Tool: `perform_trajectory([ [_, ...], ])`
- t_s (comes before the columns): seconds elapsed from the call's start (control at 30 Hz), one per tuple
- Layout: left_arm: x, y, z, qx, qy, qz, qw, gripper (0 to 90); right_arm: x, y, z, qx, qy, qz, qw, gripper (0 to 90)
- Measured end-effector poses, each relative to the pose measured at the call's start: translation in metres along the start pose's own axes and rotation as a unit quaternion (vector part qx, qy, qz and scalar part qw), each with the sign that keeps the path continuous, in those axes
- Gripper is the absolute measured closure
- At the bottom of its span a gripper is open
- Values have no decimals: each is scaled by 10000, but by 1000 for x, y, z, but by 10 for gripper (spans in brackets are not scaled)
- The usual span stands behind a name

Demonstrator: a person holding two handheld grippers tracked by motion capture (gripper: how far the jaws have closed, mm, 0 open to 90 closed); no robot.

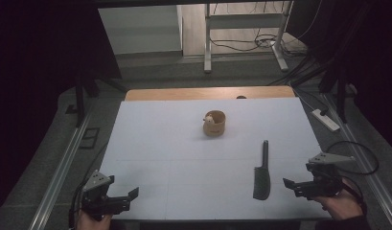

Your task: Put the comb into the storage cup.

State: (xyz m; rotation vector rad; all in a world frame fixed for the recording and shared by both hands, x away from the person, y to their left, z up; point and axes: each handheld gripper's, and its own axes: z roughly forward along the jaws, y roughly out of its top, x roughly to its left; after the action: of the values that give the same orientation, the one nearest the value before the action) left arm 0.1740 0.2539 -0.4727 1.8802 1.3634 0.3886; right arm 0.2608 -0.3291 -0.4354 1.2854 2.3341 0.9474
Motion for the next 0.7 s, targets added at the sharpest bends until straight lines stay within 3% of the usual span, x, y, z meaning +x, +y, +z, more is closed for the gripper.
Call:
perform_trajectory([
  [0.37,0,0,0,8,11,-4,10000,12,-3,7,6,62,195,-5,9998,0],
  [0.7,0,0,0,11,5,2,10000,12,-6,15,12,72,43,-3,10000,0],
])
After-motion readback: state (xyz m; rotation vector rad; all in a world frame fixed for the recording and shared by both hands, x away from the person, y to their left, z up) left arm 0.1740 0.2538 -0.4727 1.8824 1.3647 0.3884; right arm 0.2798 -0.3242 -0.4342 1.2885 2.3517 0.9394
